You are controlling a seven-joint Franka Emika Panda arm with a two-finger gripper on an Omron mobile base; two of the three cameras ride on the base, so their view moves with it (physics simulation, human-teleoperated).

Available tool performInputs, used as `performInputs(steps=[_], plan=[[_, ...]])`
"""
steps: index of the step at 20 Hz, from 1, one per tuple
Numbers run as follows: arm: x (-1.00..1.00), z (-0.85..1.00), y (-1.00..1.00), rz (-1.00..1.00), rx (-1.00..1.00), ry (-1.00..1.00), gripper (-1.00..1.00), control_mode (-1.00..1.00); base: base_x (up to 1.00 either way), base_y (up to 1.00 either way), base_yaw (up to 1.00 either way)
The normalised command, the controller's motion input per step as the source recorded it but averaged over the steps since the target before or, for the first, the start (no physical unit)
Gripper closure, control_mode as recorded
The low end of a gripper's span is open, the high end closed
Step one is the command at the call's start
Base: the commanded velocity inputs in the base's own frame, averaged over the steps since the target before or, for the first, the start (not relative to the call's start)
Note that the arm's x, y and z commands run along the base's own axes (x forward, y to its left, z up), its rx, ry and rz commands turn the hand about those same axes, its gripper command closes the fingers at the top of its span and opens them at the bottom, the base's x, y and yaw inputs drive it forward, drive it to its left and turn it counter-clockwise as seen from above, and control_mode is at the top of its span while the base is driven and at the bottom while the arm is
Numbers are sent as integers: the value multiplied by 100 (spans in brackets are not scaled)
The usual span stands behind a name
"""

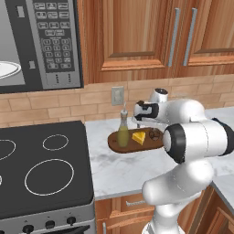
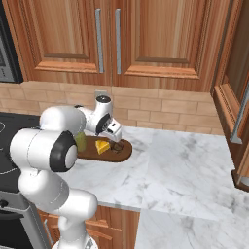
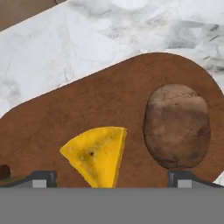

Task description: Retrieve the reheated potato from the microwave, then place the potato, cheese, and condiment on the cutting board.

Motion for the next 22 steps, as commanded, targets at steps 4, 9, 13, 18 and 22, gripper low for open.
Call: performInputs(steps=[4, 9, 13, 18, 22], plan=[[-63, 16, -5, 1, 0, -1, -100, -100, 0, 0, 0], [-61, 14, 1, 1, -6, 0, -100, -100, 0, 0, 0], [-63, 15, 2, 7, -15, 0, -100, -100, 0, 0, 0], [-59, 22, 0, 11, -19, 0, -100, -100, 0, 0, 0], [-67, 14, 0, 12, -9, 0, -100, -100, 0, 0, 0]])
